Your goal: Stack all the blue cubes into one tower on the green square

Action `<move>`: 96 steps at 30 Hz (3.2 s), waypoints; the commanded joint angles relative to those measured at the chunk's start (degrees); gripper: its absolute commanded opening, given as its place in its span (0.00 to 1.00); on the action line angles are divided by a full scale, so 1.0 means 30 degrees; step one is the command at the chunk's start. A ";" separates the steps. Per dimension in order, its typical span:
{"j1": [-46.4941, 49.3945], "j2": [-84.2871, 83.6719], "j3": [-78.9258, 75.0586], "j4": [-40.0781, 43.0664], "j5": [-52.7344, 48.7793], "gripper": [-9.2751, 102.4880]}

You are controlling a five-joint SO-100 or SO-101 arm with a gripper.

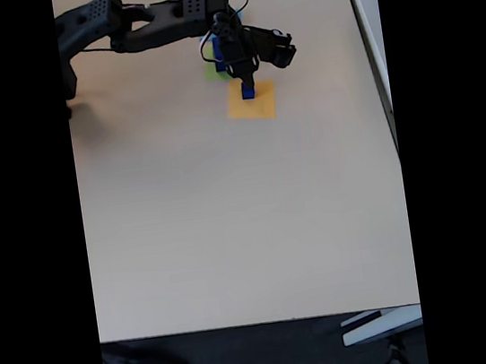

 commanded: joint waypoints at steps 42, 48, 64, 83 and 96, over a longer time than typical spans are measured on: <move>-0.0205 0.0352 -0.1699 0.0322 -0.0352 0.20; -0.0205 -0.0029 -0.4189 0.1523 -0.0850 0.23; -0.3984 0.6914 -0.2666 0.5859 0.2754 0.41; -1.0312 0.4424 -0.2227 0.5508 1.3564 0.45; -1.0400 0.0820 -0.4834 0.2695 1.3594 0.45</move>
